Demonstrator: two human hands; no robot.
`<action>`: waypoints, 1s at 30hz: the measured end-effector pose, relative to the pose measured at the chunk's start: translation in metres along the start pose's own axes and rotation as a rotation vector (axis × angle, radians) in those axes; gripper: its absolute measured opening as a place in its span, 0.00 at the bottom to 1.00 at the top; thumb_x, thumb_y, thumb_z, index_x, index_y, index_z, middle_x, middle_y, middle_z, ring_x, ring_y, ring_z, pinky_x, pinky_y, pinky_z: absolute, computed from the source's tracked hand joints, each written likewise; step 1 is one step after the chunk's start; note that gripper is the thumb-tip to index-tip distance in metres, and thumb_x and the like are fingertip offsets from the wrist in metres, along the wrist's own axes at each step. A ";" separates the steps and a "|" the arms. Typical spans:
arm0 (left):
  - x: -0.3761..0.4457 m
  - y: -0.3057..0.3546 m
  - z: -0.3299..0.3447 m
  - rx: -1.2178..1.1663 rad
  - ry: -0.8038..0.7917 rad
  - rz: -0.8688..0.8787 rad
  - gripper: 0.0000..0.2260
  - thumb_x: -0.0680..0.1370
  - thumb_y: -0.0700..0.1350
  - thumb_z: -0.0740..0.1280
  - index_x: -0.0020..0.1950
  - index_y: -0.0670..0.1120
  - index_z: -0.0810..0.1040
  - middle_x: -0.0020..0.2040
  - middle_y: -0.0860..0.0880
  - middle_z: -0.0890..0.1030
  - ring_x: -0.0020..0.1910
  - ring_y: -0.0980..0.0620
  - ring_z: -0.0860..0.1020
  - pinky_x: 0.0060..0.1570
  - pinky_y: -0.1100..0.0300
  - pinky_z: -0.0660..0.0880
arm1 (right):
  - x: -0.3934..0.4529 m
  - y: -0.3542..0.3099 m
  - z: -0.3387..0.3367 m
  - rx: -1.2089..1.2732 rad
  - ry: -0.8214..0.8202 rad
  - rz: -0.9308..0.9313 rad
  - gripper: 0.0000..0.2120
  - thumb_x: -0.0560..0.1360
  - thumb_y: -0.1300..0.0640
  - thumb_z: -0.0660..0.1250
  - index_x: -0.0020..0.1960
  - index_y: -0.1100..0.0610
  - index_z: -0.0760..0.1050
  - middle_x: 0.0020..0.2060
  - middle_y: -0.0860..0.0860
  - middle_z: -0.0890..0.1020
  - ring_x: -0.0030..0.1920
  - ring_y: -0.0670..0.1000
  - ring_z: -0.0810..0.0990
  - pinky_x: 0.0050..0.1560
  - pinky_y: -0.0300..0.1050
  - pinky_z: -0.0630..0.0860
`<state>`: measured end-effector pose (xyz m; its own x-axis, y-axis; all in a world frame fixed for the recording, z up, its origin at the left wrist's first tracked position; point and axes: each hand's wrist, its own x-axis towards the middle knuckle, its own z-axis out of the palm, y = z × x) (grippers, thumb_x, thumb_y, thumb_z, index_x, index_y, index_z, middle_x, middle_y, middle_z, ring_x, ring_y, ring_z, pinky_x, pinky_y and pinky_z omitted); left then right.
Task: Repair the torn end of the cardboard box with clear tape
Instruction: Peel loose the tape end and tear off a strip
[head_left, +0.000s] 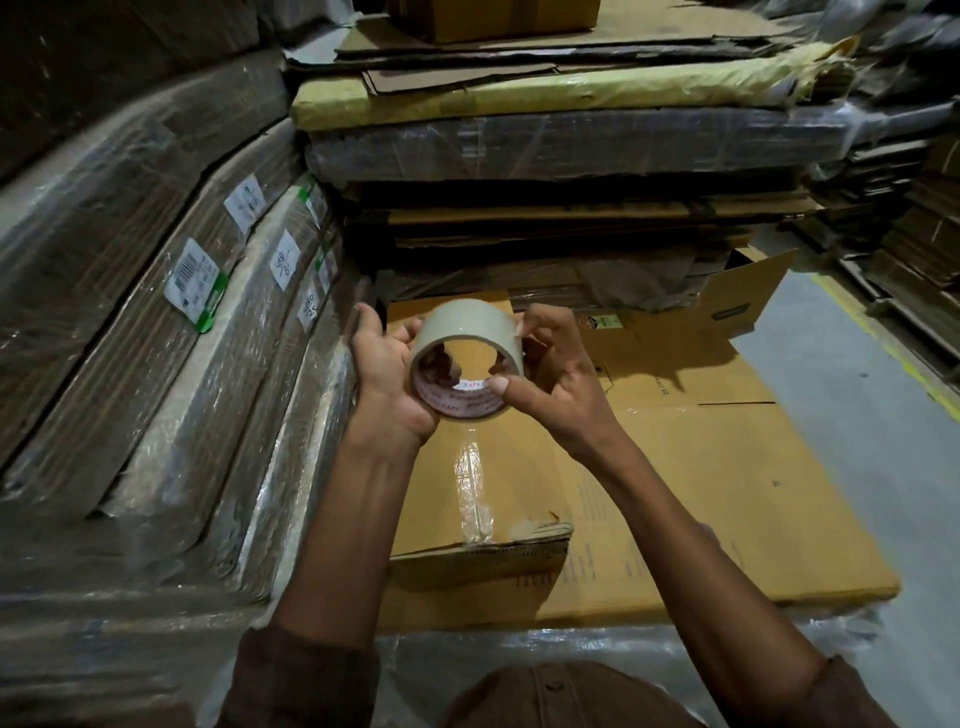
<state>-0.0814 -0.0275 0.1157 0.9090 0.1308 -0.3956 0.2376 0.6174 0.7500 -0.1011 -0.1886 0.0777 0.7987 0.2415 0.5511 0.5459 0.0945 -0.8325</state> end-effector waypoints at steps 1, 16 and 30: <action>-0.002 0.000 0.001 -0.022 0.002 -0.022 0.30 0.82 0.69 0.48 0.53 0.43 0.73 0.29 0.44 0.76 0.24 0.49 0.75 0.28 0.64 0.75 | 0.000 0.000 0.001 0.008 0.023 -0.004 0.18 0.72 0.54 0.72 0.57 0.44 0.68 0.52 0.65 0.70 0.45 0.56 0.75 0.43 0.44 0.75; -0.013 0.001 0.008 0.545 -0.308 0.368 0.29 0.77 0.69 0.58 0.47 0.44 0.82 0.37 0.39 0.81 0.36 0.44 0.79 0.39 0.54 0.74 | 0.008 -0.013 -0.012 -0.191 0.027 0.028 0.14 0.75 0.47 0.70 0.56 0.51 0.71 0.43 0.49 0.80 0.39 0.55 0.79 0.35 0.52 0.75; -0.011 -0.008 0.017 0.323 -0.220 0.198 0.24 0.68 0.70 0.70 0.33 0.49 0.78 0.33 0.43 0.74 0.33 0.47 0.71 0.35 0.55 0.67 | 0.002 -0.011 -0.002 -0.193 0.074 0.002 0.15 0.75 0.46 0.69 0.57 0.49 0.70 0.46 0.52 0.78 0.40 0.54 0.80 0.34 0.50 0.77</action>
<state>-0.0880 -0.0467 0.1232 0.9908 0.0317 -0.1315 0.1147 0.3184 0.9410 -0.1049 -0.1915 0.0885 0.8122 0.1697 0.5581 0.5771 -0.0946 -0.8112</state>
